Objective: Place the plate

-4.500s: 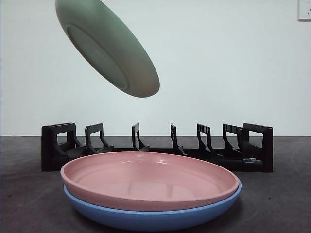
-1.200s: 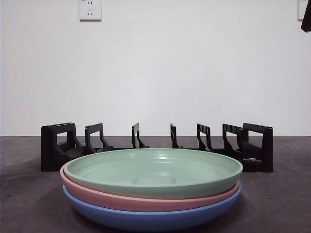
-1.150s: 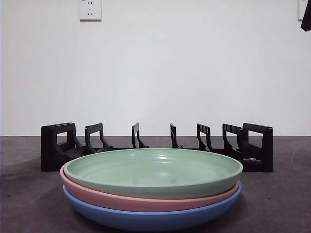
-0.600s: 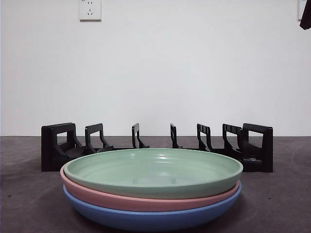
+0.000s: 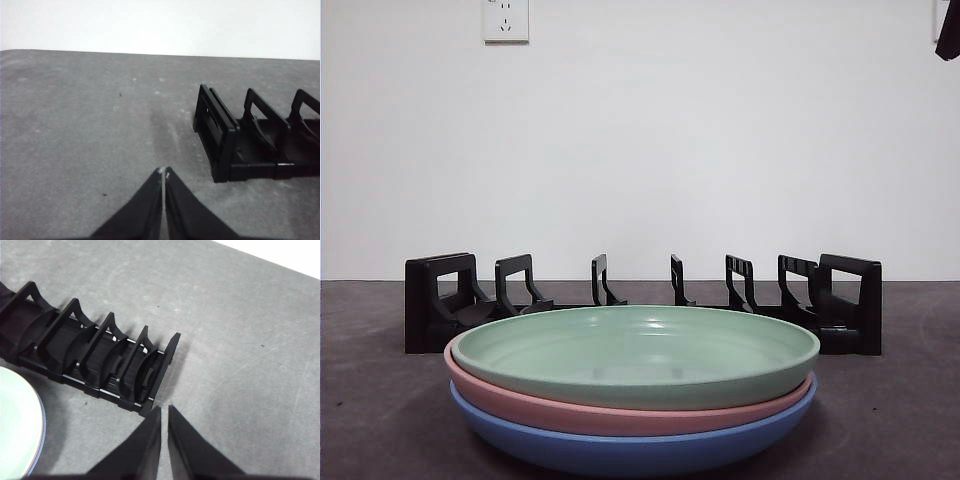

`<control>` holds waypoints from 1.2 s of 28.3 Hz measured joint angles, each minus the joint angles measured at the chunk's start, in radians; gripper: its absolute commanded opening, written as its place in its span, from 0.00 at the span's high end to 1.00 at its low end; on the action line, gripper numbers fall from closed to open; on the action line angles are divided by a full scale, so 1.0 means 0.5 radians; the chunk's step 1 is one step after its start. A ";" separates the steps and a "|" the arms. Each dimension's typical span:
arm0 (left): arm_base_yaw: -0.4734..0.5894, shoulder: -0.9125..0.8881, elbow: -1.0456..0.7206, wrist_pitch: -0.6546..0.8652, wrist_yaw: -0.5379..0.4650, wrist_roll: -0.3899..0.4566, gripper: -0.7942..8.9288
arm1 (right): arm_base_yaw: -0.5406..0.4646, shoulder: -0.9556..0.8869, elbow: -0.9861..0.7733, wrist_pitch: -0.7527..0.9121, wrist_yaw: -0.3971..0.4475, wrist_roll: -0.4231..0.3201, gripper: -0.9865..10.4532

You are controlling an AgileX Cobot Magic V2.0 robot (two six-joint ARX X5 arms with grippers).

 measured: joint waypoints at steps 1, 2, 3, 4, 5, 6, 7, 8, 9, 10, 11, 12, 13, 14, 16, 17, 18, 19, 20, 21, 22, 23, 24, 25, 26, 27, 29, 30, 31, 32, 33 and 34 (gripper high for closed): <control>0.006 0.001 0.000 -0.001 0.001 0.001 0.91 | 0.000 0.000 0.000 0.000 0.000 0.000 0.90; 0.008 0.001 0.000 -0.003 0.003 0.000 0.91 | 0.000 -0.001 0.000 0.002 0.000 0.000 0.90; 0.009 0.001 0.000 -0.003 0.003 0.001 0.91 | 0.000 -0.001 0.000 0.002 0.000 0.000 0.90; 0.010 0.001 0.000 -0.003 0.003 0.001 0.91 | 0.000 0.000 0.000 0.001 0.000 0.000 0.90; 0.010 0.001 0.000 -0.003 0.003 0.000 0.91 | 0.000 0.000 0.000 0.001 0.000 0.000 0.90; 0.010 0.001 0.000 -0.004 0.003 0.000 0.91 | 0.000 0.000 0.000 0.002 0.000 0.000 0.90; 0.010 0.001 0.000 -0.004 0.003 0.000 0.91 | 0.000 0.000 0.000 0.002 0.001 0.000 0.90; 0.010 0.001 0.000 -0.003 0.003 0.000 0.91 | 0.000 0.000 0.000 0.002 0.001 0.000 0.90; 0.010 0.001 0.000 -0.003 0.003 0.000 0.91 | 0.000 0.000 0.000 0.002 0.001 0.000 0.90; 0.010 0.001 0.000 -0.003 0.003 0.000 0.91 | 0.000 0.000 0.000 0.002 0.000 0.000 0.90; 0.010 0.001 0.000 -0.004 0.003 0.000 0.91 | 0.000 0.000 0.000 0.002 0.000 0.000 0.90; 0.010 0.001 0.000 -0.004 0.003 0.000 0.91 | 0.000 0.000 0.000 0.002 0.000 0.000 0.90; 0.010 0.001 0.000 -0.004 0.004 0.000 0.91 | 0.000 0.000 0.000 0.002 0.000 0.000 0.90; 0.010 0.001 0.000 -0.003 0.003 0.000 0.91 | 0.000 0.000 0.000 0.002 0.000 0.000 0.90; 0.010 0.001 0.000 -0.003 0.004 0.000 0.91 | 0.000 0.000 0.000 0.002 0.000 0.000 0.90; 0.010 0.001 0.000 -0.003 0.003 0.000 0.91 | 0.000 0.000 0.000 0.002 0.000 0.000 0.90; 0.010 0.001 0.000 -0.004 0.003 0.001 0.91 | 0.001 0.000 0.000 0.002 0.000 -0.001 0.90; 0.010 0.001 0.000 -0.003 0.003 0.000 0.91 | 0.002 -0.004 0.000 0.004 0.003 -0.008 0.90; 0.010 0.001 0.000 -0.003 0.003 0.000 0.91 | 0.001 -0.012 -0.001 0.008 0.022 -0.029 0.90; 0.010 0.001 0.000 -0.003 0.003 0.000 0.91 | 0.000 -0.032 -0.005 0.020 0.039 -0.050 0.90; 0.010 0.001 0.000 -0.003 0.004 0.001 0.91 | -0.002 -0.076 -0.032 0.072 0.040 -0.070 0.90; 0.010 0.001 0.000 -0.003 0.003 0.001 0.91 | -0.009 -0.132 -0.084 0.150 0.040 -0.080 0.90; 0.010 0.001 0.000 -0.004 0.003 0.001 0.91 | -0.028 -0.225 -0.174 0.263 0.040 -0.092 0.90; 0.010 0.001 0.000 -0.003 0.003 0.000 0.91 | -0.057 -0.335 -0.294 0.390 0.039 -0.100 0.90; 0.010 0.001 0.000 -0.003 0.003 0.000 0.91 | -0.103 -0.464 -0.442 0.532 0.039 -0.102 0.90; 0.010 0.001 0.000 -0.003 0.003 0.000 0.91 | -0.151 -0.578 -0.579 0.652 0.040 -0.098 0.90; 0.010 0.001 0.000 -0.003 0.003 0.000 0.91 | -0.259 -0.836 -0.906 0.917 0.049 -0.063 0.90; 0.010 0.001 0.000 -0.003 0.004 0.000 0.91 | -0.313 -0.970 -1.080 1.032 0.047 -0.033 0.90; 0.010 0.001 0.000 -0.004 0.004 0.001 0.91 | -0.367 -1.104 -1.250 1.126 0.047 -0.002 0.90; 0.010 0.001 0.000 -0.003 0.003 0.000 0.91 | -0.413 -1.242 -1.420 1.180 0.047 0.038 0.90; 0.010 0.001 0.000 -0.003 0.003 0.000 0.91 | -0.438 -1.317 -1.510 1.185 0.047 0.060 0.90; 0.010 0.001 0.000 -0.004 0.004 0.000 0.91 | -0.473 -1.415 -1.625 1.176 0.046 0.088 0.90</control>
